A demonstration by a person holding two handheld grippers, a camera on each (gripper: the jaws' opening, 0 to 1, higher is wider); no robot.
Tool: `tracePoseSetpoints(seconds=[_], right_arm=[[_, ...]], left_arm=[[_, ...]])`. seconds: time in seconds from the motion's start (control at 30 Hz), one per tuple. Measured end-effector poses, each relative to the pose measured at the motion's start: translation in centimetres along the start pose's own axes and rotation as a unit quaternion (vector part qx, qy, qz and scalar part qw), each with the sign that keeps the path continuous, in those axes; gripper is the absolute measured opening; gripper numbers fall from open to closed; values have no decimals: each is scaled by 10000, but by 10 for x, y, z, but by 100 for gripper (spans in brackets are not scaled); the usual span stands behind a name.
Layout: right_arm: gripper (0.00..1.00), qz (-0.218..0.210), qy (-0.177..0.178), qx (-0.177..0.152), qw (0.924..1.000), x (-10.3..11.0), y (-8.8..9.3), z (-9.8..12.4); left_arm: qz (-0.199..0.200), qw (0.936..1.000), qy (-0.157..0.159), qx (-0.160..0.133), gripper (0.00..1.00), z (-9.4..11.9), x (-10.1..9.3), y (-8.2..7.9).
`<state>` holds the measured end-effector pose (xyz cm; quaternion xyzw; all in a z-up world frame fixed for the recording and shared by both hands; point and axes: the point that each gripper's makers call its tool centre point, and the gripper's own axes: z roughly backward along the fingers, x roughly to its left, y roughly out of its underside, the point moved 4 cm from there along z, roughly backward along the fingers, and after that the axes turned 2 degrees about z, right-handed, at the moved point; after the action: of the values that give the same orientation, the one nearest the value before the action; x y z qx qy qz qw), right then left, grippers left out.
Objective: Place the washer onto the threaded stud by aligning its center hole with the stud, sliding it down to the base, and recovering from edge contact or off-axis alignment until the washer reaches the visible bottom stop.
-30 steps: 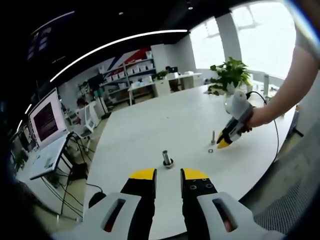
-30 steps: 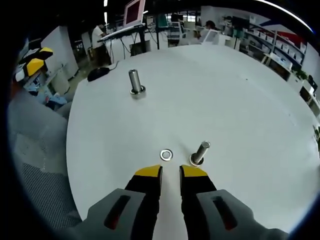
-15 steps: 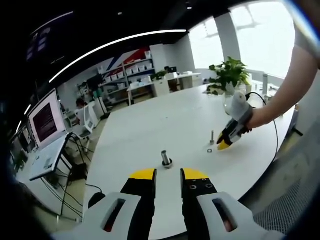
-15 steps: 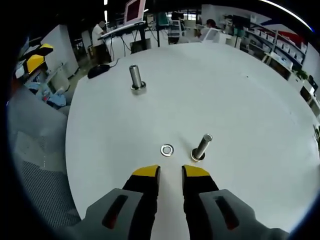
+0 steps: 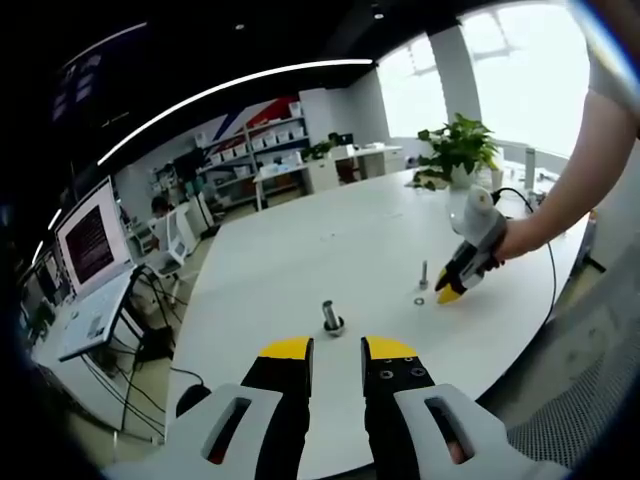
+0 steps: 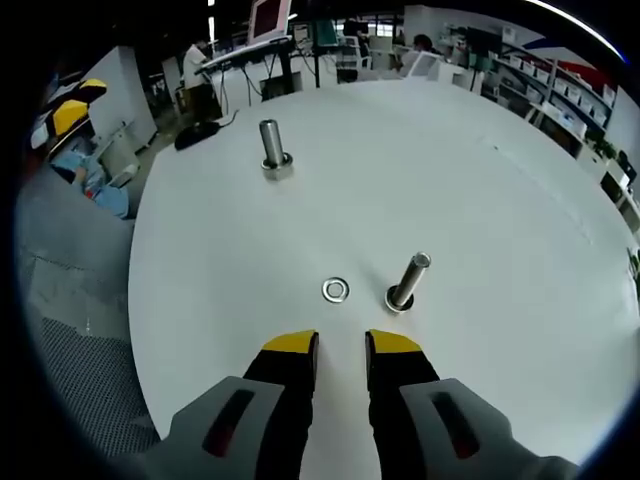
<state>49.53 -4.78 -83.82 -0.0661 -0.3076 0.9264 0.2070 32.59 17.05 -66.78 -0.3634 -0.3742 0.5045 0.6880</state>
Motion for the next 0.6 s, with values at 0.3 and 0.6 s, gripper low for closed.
tracePoseSetpoints(seconds=[0.3, 0.6], right_arm=[[21, -26, -13, -8, 10000, 4, -4, -5], [22, 35, 8, -82, 10000, 4, -5, -10]], left_arm=[[-1, 10000, 6, 22, 17, 0, 0, 1], [8, 10000, 3, 16, 17, 0, 0, 1]])
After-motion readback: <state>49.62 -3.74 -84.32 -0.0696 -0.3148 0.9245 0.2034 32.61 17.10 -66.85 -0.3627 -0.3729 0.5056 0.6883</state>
